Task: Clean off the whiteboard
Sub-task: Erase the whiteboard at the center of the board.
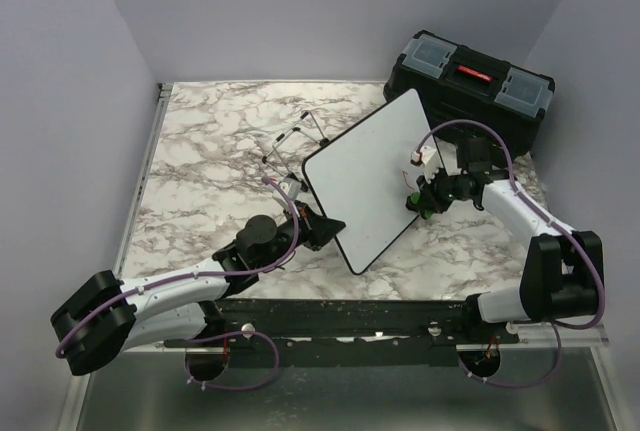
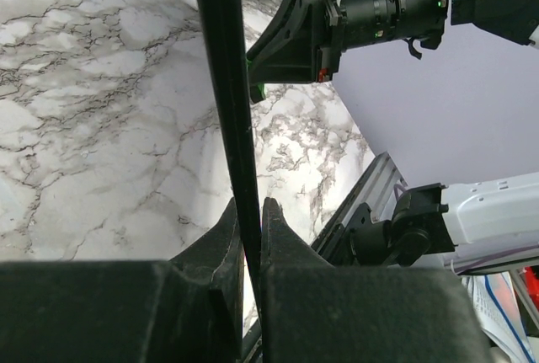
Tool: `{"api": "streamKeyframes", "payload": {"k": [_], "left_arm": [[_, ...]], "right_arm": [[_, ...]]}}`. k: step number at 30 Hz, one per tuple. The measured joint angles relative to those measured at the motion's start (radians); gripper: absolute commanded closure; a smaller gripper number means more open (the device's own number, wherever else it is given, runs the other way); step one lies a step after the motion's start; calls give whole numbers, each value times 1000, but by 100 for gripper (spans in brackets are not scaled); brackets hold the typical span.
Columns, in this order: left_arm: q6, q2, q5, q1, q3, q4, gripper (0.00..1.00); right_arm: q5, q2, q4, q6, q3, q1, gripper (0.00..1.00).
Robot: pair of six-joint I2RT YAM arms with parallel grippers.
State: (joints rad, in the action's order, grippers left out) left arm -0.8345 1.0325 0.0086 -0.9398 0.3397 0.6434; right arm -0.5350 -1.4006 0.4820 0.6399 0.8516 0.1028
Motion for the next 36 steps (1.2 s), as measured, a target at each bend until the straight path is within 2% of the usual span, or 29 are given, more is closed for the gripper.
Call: {"api": "streamKeyframes", "payload": {"k": [5,8,13,17,21,25,28,32,36], "left_arm": [[0,0,1,0,0,0,100],[5,5,0,2,0,1,100],[14,18,-19,13,0,9,100],[8,23,-20,13,0,22,100],[-9,29,-21,13,0,27,100],[-42,36,-21,9,0,36,100],[-70,52,-22,4,-3,50,100],[-109,65,-37,4,-5,57,100],[-140,66,-61,4,-15,50,100]], "right_arm": [[-55,-6,80,81,2,16,99],[-61,-5,117,85,17,87,99],[-97,21,124,10,56,260,99],[-143,47,85,-101,94,311,99],[-35,84,-23,-220,88,316,99],[132,151,-185,-312,5,291,99],[182,166,-238,-369,-42,268,99],[99,153,-232,-377,-41,271,99],[5,166,-173,-316,-24,378,99]]}}
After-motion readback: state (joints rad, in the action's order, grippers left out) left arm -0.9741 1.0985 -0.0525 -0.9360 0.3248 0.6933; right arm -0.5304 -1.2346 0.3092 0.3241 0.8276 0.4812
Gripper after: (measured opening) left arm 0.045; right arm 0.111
